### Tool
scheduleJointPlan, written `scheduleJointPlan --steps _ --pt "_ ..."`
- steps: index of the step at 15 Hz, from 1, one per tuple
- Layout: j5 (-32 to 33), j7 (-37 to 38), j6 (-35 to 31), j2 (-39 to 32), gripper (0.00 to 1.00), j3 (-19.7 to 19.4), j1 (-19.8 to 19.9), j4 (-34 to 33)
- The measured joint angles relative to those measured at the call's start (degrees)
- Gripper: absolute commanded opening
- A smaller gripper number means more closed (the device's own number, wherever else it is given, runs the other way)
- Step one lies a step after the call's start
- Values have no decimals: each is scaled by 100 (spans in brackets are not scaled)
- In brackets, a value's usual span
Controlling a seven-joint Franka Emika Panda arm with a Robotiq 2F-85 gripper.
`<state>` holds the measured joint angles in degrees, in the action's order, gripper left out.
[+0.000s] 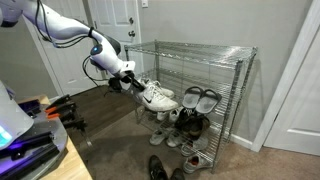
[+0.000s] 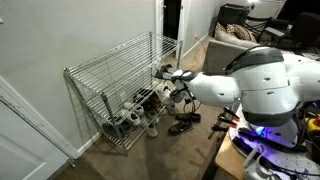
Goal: Pick up the white pair of nike sneakers from the second shelf from the top of the shoe rack and put them on the top shelf of the shoe rack
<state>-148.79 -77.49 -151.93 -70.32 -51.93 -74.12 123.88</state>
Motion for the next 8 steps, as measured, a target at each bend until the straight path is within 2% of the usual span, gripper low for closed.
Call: scheduleJointPlan --steps 8 --pt "-1 277 -401 423 5 -1026 -1112 1178"
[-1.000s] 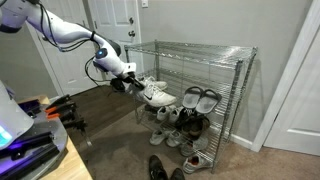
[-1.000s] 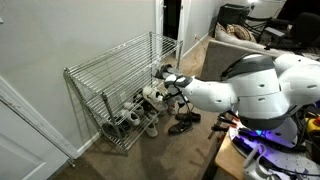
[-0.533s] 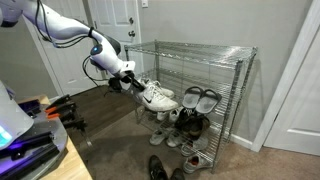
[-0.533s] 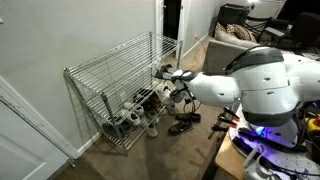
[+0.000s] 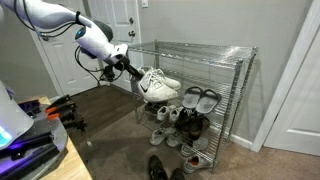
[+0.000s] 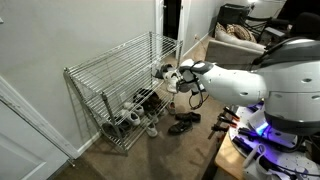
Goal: Pick up the white pair of nike sneakers from the second shelf from the top of the shoe rack and put them on the top shelf of the shoe rack
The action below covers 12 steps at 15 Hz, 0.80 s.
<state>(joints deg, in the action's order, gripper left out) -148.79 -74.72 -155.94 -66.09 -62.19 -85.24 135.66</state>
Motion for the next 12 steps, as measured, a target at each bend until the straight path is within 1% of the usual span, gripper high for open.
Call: scheduleJointPlan --steps 3,5,8,10,12 --pt "1 233 -155 5 5 -311 -432 235" --pt "7 389 -243 4 5 -547 -806 386" --pt "110 633 -353 0 5 -1009 -1581 581" --pt "316 872 -456 -20 5 -1291 -2091 624" --pt "573 1143 -476 -82 5 -1513 -2491 619"
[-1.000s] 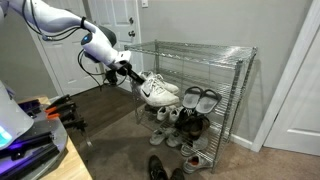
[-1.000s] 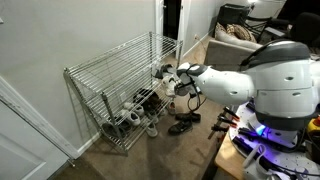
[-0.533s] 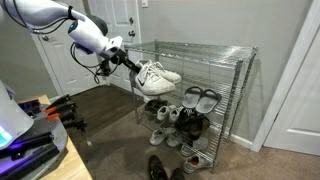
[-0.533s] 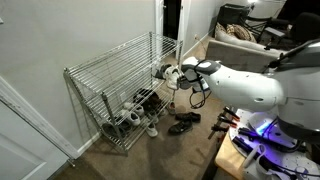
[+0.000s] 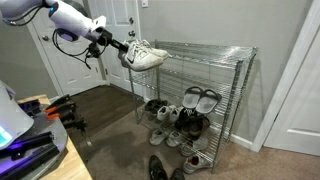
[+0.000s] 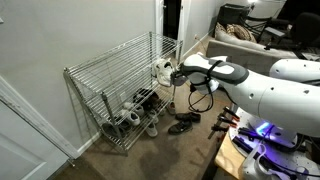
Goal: Pick up the white pair of nike sneakers from the second shelf from the top of the shoe rack and put them on the top shelf of the shoe rack
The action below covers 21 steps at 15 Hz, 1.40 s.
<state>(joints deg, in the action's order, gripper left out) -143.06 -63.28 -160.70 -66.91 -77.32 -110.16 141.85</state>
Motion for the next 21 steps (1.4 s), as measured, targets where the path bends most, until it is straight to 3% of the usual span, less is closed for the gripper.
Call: scheduleJointPlan --steps 7,8,11,18,19,21 --pt "1281 1073 -10 -197 5 -291 -931 -255" --pt "1467 1191 14 -201 14 -319 -1000 -367" --pt "1735 1312 105 -206 14 -387 -1032 -676" --pt "1750 1312 119 -207 14 -399 -996 -682" --pt "1750 1312 119 -207 5 -399 -996 -682" --pt "1750 1312 148 -207 5 -381 -995 -683"
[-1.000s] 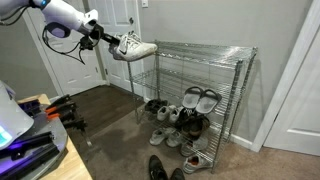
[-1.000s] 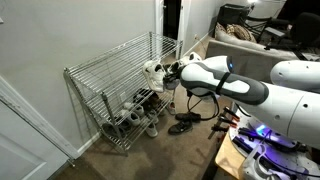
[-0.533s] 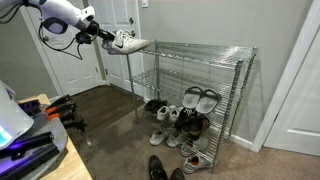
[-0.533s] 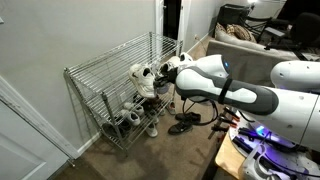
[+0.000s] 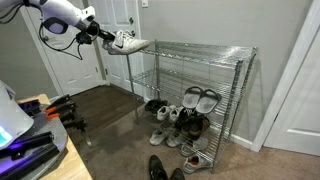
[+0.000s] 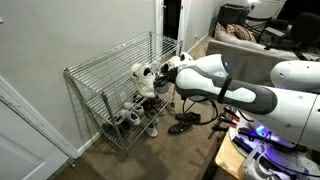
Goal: Pick up the white pair of nike sneakers from the second shelf from the top of the shoe rack and put them on the top shelf of the shoe rack
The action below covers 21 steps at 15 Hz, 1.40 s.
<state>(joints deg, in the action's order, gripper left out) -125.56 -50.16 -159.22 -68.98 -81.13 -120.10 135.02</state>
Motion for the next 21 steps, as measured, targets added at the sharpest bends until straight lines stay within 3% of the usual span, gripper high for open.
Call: scheduleJointPlan --steps 4,11,21 --pt "50 355 12 -40 5 74 357 -271" --pt "752 1368 -487 -116 5 -154 2180 -1731" --pt "2474 2196 -314 -206 5 213 3955 -3458"
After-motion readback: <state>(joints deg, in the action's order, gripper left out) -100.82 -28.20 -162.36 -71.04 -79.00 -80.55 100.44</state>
